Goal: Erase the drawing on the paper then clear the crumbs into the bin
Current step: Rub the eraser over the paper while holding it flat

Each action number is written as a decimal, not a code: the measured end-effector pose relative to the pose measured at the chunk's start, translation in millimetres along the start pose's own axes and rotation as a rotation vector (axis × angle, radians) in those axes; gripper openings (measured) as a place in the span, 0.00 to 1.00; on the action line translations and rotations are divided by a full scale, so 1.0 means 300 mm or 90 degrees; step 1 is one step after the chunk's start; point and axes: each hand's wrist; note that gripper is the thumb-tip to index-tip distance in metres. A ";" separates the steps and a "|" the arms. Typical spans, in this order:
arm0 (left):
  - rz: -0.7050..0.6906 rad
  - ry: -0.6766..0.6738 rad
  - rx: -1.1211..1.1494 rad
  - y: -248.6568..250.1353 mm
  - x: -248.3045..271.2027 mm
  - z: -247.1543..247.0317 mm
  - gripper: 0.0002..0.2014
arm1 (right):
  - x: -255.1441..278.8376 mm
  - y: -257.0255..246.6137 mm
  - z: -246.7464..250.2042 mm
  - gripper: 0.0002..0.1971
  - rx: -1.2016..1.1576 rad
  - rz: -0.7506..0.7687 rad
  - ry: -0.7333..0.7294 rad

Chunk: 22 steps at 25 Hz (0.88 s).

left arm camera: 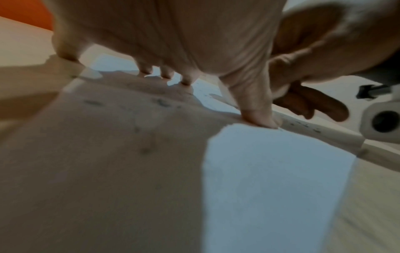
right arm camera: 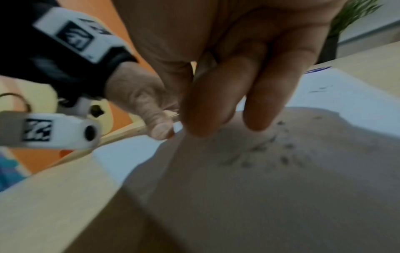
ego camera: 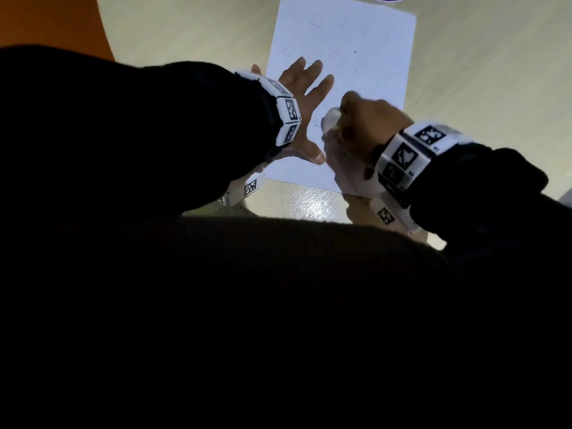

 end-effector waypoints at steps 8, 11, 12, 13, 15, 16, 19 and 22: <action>0.002 -0.010 0.014 0.006 0.002 0.012 0.61 | -0.035 0.004 0.021 0.12 -0.012 0.000 0.040; -0.007 0.014 0.010 0.003 0.005 -0.004 0.61 | 0.063 -0.018 -0.046 0.08 0.020 0.029 0.128; -0.003 0.009 0.010 0.003 0.004 -0.003 0.61 | 0.051 -0.021 -0.042 0.07 0.032 0.010 0.179; -0.001 0.005 0.011 0.002 0.004 -0.002 0.61 | 0.010 -0.015 -0.024 0.07 0.021 -0.003 0.190; -0.006 0.008 0.015 0.006 0.006 0.006 0.62 | -0.061 -0.008 0.023 0.09 -0.017 -0.017 0.127; -0.006 0.011 0.018 0.006 0.006 0.006 0.62 | -0.066 -0.001 0.020 0.10 -0.011 -0.013 0.110; 0.003 0.014 0.020 0.005 0.011 -0.005 0.61 | 0.026 0.003 -0.021 0.10 0.017 0.035 0.078; 0.001 0.009 0.017 0.012 0.010 0.003 0.61 | -0.031 0.015 0.018 0.11 0.025 0.025 0.030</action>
Point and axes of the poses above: each hand's wrist, its own x-axis away from the middle knuckle, its own z-axis out of the back of the hand, y = z × x, and after that the axes turned 15 degrees about -z, right-handed
